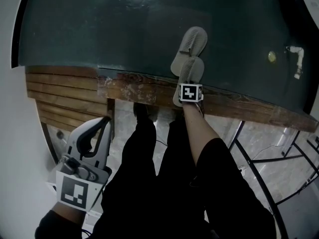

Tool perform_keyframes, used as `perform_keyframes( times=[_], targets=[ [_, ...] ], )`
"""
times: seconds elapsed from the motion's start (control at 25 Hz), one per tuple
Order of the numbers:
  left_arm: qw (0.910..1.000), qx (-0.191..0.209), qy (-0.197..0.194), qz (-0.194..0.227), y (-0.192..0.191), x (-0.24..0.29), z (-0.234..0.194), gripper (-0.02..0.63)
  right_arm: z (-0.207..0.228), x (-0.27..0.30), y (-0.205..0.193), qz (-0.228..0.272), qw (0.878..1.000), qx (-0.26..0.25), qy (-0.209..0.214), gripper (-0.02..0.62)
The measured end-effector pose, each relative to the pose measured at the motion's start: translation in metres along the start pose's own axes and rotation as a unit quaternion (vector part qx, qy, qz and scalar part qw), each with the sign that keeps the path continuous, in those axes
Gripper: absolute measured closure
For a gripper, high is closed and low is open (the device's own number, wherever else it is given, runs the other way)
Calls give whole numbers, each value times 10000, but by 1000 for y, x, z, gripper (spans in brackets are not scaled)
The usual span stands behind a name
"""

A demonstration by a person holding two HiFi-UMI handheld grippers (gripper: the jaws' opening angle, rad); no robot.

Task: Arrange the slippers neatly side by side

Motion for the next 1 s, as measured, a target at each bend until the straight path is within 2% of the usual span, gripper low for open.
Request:
perform_keyframes(
  times=[0.04,0.16,0.36,0.6,0.8,1.0],
  targets=[
    [10000,-13,4,9,1,0,0,606,2,-1,-1,25,10000,2,-31,556],
    [10000,-29,-4,55,5,-1,3,604,7,-5,-3,111,9998,153,-11,571],
    [9999,-27,-75,132,15,1,14,606,13,-22,-1,319,9988,359,84,572],
    [9995,25,-200,235,33,7,25,606,47,-53,22,489,9949,875,-95,572],
    [9993,104,-213,279,38,24,27,606,80,-45,52,608,9890,1335,-165,572],
    [9996,32,-252,141,25,41,34,606,95,-26,83,569,9890,1304,-411,574]
  ],
)
Point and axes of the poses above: the fingertips, and each gripper's own axes: x forward along the fingers, z to its right, y out of its top, the point moved 8 cm from there along -x, backward along the fingers, and after that the axes turned 10 degrees about x, right-handed, at the moved point
